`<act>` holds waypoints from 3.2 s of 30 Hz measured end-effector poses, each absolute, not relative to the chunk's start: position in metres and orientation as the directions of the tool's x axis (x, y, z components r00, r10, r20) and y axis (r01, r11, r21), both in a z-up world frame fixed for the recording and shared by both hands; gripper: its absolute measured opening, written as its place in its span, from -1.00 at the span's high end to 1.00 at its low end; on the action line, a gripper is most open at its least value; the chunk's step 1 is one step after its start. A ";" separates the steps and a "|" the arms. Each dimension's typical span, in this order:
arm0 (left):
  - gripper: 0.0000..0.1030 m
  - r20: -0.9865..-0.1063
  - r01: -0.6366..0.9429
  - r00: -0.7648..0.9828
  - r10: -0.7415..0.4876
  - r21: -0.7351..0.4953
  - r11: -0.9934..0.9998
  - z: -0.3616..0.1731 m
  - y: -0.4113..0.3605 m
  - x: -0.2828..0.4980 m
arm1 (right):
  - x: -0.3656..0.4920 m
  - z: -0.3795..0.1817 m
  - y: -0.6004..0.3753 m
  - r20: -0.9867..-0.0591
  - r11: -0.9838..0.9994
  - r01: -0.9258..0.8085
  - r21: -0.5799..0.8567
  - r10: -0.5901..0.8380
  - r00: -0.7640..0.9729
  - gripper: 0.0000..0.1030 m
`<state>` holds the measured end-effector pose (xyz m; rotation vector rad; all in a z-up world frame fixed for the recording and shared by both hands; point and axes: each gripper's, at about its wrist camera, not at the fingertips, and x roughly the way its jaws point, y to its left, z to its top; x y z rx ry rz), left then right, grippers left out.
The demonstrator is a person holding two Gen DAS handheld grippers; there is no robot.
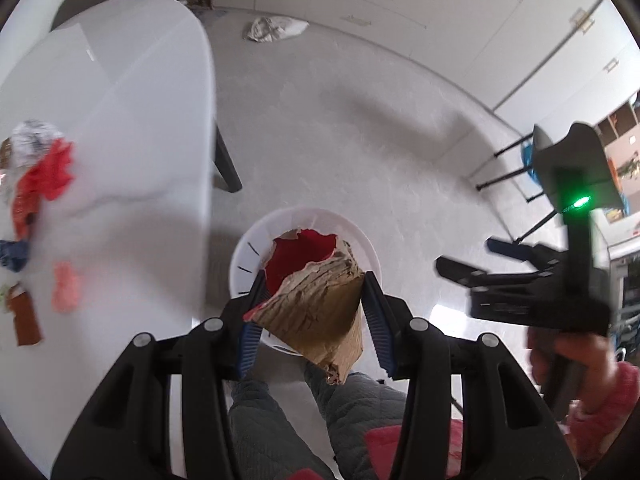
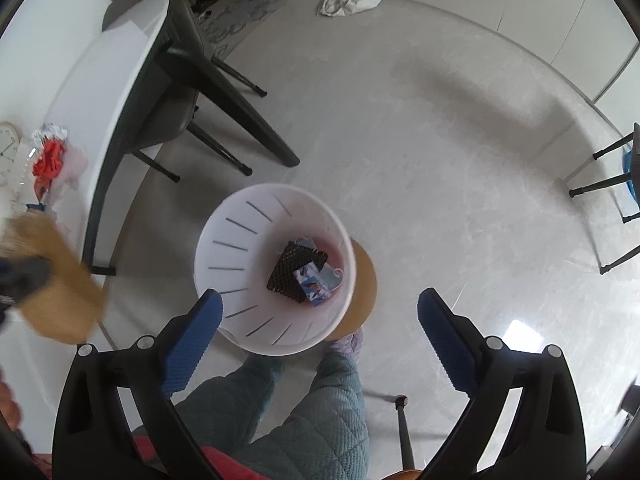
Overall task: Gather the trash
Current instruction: 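Drop the bird box from the right gripper and brown paper from the left into the bin, then move back to the table and grasp the blue crumpled cloth with the left gripper, then grasp the red crumpled wrapper with the right gripper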
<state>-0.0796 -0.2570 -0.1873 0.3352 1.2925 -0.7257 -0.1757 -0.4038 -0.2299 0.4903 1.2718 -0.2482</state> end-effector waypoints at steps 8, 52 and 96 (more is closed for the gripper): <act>-0.62 -0.961 0.604 0.104 -0.258 -0.145 0.783 -0.214 -0.269 -0.080 | -0.178 -0.229 -0.414 -0.950 0.865 0.449 0.223 0.091 0.298 -0.95; -0.85 -0.881 0.186 0.468 -0.075 0.015 0.982 -0.126 -0.002 0.001 | -0.062 -0.117 -0.226 -0.875 0.980 0.037 0.197 0.159 0.457 -0.95; 0.24 -0.927 0.301 0.327 -0.186 -0.084 0.950 -0.210 0.005 0.115 | 0.084 -0.152 -0.146 -0.910 0.980 -0.028 0.195 0.191 0.369 -0.95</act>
